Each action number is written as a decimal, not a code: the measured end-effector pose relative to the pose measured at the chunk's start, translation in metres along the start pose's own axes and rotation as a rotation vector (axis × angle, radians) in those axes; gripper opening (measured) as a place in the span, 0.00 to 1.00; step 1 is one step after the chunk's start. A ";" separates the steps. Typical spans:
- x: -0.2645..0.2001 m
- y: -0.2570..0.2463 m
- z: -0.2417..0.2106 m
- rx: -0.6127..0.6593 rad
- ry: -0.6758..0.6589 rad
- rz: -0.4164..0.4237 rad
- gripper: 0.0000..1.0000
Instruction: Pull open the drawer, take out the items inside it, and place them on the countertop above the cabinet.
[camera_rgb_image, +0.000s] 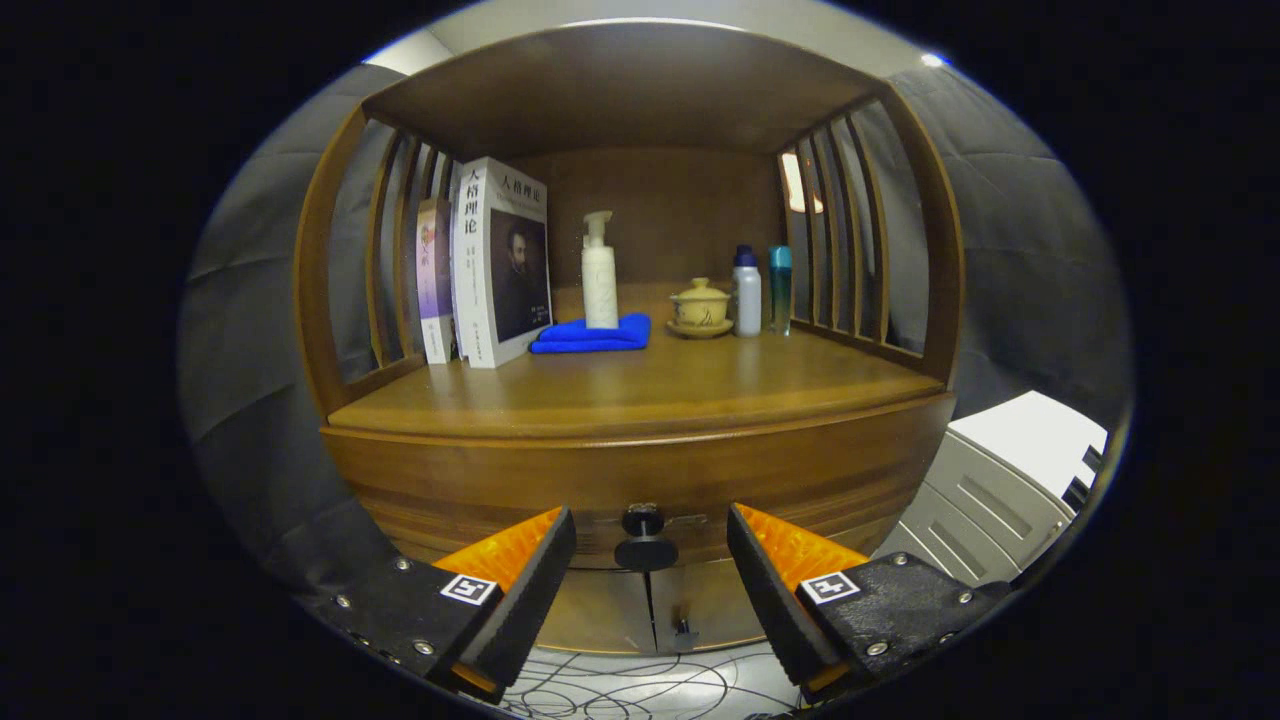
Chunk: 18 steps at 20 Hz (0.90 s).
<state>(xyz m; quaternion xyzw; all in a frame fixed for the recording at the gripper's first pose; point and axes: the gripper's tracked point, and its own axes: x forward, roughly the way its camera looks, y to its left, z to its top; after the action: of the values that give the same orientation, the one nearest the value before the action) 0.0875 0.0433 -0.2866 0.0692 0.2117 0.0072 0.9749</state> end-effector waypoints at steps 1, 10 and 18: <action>0.007 0.001 -0.004 -0.012 0.007 0.001 0.94; 0.041 0.004 -0.032 -0.040 0.040 0.019 0.57; 0.043 0.002 -0.032 0.025 -0.027 0.034 0.32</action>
<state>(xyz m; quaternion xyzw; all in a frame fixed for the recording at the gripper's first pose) 0.1128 0.0516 -0.3330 0.0852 0.1976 0.0199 0.9764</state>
